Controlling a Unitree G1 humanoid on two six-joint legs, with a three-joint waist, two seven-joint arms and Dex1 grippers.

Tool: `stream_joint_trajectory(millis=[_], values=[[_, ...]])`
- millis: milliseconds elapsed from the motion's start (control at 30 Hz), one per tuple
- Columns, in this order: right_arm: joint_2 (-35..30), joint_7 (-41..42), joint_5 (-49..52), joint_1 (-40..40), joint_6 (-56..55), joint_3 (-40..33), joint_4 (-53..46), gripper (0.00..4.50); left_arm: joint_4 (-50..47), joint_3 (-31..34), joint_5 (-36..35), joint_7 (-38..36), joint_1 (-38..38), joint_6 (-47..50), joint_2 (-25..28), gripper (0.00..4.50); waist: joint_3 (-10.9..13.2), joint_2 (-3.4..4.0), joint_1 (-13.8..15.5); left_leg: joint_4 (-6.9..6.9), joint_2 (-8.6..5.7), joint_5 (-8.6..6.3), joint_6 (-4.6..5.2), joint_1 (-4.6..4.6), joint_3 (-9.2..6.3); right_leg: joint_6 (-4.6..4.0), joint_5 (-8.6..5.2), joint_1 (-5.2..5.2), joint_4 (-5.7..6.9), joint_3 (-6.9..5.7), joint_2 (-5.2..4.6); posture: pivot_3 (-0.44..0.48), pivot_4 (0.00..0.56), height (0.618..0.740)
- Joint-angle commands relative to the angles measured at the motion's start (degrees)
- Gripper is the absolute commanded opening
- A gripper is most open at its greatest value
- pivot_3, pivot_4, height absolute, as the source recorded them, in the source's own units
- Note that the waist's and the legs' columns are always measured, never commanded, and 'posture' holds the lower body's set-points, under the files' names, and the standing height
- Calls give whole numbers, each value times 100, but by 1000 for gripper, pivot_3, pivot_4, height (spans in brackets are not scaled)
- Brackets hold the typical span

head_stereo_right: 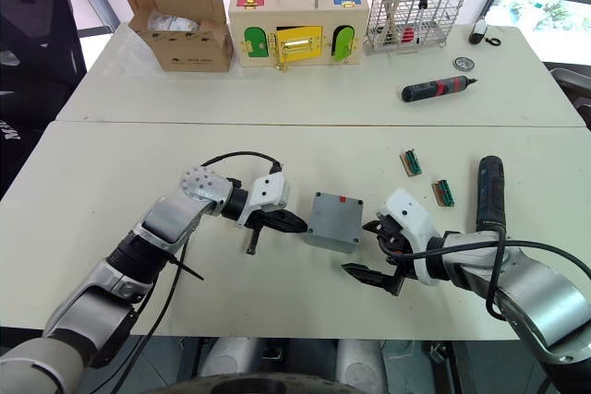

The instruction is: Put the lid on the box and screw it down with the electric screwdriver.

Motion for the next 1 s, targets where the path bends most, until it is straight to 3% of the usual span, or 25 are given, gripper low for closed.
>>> stream_joint_trajectory(millis=[33, 200, 333, 433, 533, 633, 900, 1000], values=[[-327, 319, 193, 288, 92, -710, -193, 4482, -313, 114, -169, 8, -22, 76, -1, 0, 0, 0, 2, 0, 0, 0, 0, 0, 0, 0, 0, 0, 0, 0, 0, 0, 150, 694], [-437, 599, 341, 484, -4, -2013, 329, 4482, -697, 395, -493, 55, -110, 399, 57, 0, 0, -2, -9, 1, 0, -1, 2, -2, 0, 0, 0, 1, -1, 1, -1, 0, 150, 694], [353, -136, 157, -83, -456, -2353, 854, 4482, -1035, 566, -700, 47, -187, 687, 194, 0, 0, -5, -14, 0, 1, -1, 1, 3, 0, 0, 0, 2, 2, 1, -1, 0, 150, 694], [998, -904, -260, -540, -897, -2275, 1119, 4482, -1102, 772, -772, 101, -326, 736, 351, 0, -1, -4, -18, -4, 1, 1, -2, 3, 0, 0, 0, 0, 3, 1, 2, 0, 150, 694], [1558, -1337, -138, -990, -620, -2082, 1438, 4482, -925, 1253, -1152, 397, -695, 1033, 192, 0, -1, -3, -2, -1, -1, 4, -6, 3, 0, 0, 0, -1, 8, 1, 2, 0, 150, 694], [2093, -1863, -738, -1192, -1140, -1597, 1736, 4482, -886, 1593, -1529, 607, -922, 1345, -3, 0, -1, -3, -17, 1, -4, 4, -5, 3, 0, 1, 0, -2, 18, -1, 6, 0, 150, 694], [2737, -2534, -1514, -1181, -1912, -1352, 2469, 4482, -1337, 1499, -1779, 877, -780, 1699, -94, 0, -3, 1, -29, -2, -9, 6, -7, 8, 14, 2, -1, -12, 57, -4, 13, 0, 150, 694], [2805, -2552, -1597, -1210, -2059, -1346, 2707, 3438, -1460, 1446, -1820, 958, -696, 1772, -101, 0, -3, 1, -32, -2, -9, 6, -7, 11, 14, 3, -1, -12, 57, -2, 14, 0, 150, 694]])
